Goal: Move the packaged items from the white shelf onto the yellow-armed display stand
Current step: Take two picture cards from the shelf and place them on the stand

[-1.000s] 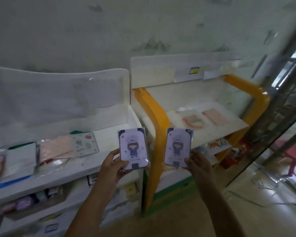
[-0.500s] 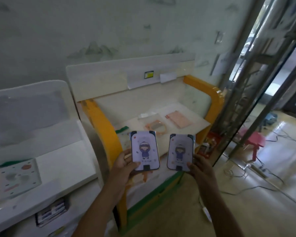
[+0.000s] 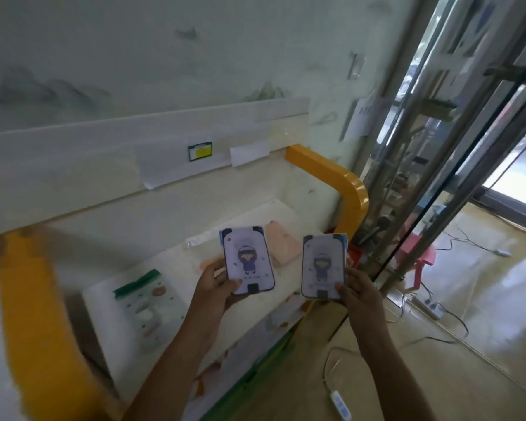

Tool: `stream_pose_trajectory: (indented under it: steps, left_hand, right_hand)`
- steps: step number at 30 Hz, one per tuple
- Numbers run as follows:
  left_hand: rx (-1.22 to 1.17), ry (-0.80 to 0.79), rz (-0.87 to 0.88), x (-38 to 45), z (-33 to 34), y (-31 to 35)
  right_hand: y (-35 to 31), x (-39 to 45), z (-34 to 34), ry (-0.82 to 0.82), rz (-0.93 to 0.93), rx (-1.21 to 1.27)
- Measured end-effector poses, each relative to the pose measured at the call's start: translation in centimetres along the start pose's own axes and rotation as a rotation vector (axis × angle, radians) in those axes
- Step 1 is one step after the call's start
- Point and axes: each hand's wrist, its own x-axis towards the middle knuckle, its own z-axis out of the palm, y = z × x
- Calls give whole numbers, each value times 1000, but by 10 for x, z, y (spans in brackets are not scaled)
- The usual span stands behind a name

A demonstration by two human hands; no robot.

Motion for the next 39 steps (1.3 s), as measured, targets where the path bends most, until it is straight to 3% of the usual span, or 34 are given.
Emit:
stream_pose_trajectory:
  steps: [4,11,23,31,39]
  left_hand:
    - [15,-25,-14,37,19,-3]
    - [-5,86,3,87,52,-1]
    - [-140,372,66,159,137,-20]
    - [-171,533,92,164,154,-33]
    - [-138,530,68,178,161,-40]
  right_hand:
    - [6,38,-5,19,7,-35]
    - [33,129,-8,-35,1,-182]
    - [88,290,-3,-356,-197,-388]
    - [108,311,14,-456,-147,-539]
    - [104,315,20,-493,-158,-688]
